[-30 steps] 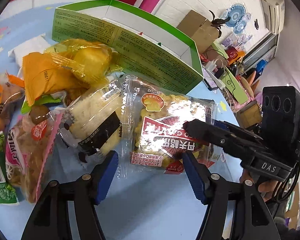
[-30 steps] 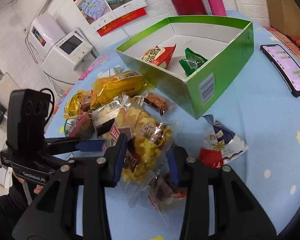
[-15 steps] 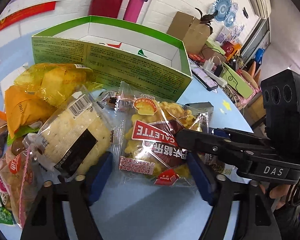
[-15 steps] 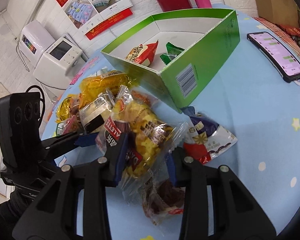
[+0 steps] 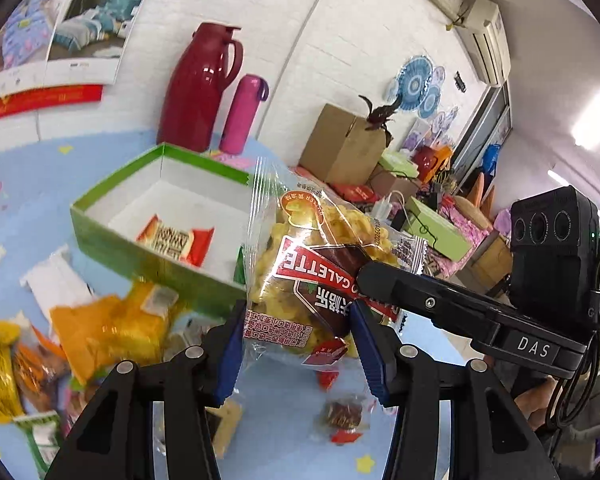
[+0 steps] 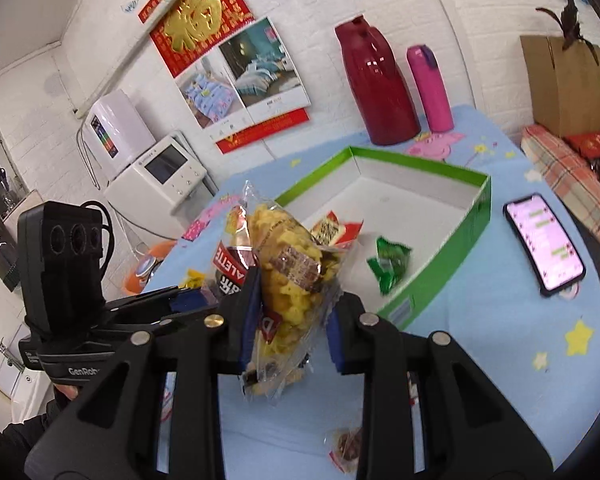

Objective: Organize snacks
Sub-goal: 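Lift the cracker bag into the green box and open both tools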

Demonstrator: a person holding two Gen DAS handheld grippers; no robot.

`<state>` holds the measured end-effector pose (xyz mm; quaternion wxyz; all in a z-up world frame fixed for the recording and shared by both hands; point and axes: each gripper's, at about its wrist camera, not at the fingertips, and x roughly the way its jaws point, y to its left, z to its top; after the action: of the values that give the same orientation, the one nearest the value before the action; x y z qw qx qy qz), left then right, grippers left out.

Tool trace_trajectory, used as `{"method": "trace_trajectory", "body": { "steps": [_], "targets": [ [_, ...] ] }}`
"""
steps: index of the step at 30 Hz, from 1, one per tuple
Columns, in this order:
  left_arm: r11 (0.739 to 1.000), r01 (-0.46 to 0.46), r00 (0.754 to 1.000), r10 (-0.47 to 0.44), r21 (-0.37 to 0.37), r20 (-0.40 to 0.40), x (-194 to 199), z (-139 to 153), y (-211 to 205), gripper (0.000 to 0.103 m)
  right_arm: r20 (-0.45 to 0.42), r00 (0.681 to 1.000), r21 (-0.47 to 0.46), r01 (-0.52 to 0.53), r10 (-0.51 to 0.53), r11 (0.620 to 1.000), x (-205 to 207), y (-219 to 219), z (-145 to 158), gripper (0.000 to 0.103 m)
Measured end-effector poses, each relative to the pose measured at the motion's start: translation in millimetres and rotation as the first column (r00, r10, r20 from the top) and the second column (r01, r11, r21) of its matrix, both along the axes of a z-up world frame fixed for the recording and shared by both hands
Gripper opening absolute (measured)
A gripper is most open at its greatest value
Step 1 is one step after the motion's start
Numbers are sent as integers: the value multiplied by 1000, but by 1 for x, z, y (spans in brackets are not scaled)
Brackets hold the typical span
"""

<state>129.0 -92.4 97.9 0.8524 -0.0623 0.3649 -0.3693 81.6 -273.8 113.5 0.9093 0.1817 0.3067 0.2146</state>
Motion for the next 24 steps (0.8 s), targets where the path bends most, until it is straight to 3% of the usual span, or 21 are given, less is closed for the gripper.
{"method": "trace_trajectory", "body": {
  "steps": [7,17,18,19,20,21,22,24],
  "targets": [
    [1000,1,999,-2,10,34,48,15,-21,52,27,998,27,53,-53,998,44,-16,6,32],
    [998,-1,997,7,70,-78,100,-37,-39,55,-98,993,61,70,-64,996,95,-35,-45,34],
    [997,-8,997,14,79,-81,104,-40,-40,57,-107,992,58,71,-64,996,98,-36,-49,37],
    [995,-21,996,29,95,-85,107,-44,-39,69,-112,991,43,83,-78,996,101,-36,-51,42],
    [994,-36,995,46,107,-91,109,-46,-38,87,-110,990,24,95,-92,995,102,-37,-53,58],
    [992,-58,993,69,116,-91,111,-48,-36,93,-106,987,4,121,-120,993,103,-39,-53,66],
    [988,-96,991,106,124,-80,111,-48,-32,98,-98,984,-10,149,-149,989,102,-41,-53,80],
    [980,-145,987,153,138,-47,109,-47,-25,100,-80,982,2,171,-171,985,98,-47,-50,86]
  ]
}}
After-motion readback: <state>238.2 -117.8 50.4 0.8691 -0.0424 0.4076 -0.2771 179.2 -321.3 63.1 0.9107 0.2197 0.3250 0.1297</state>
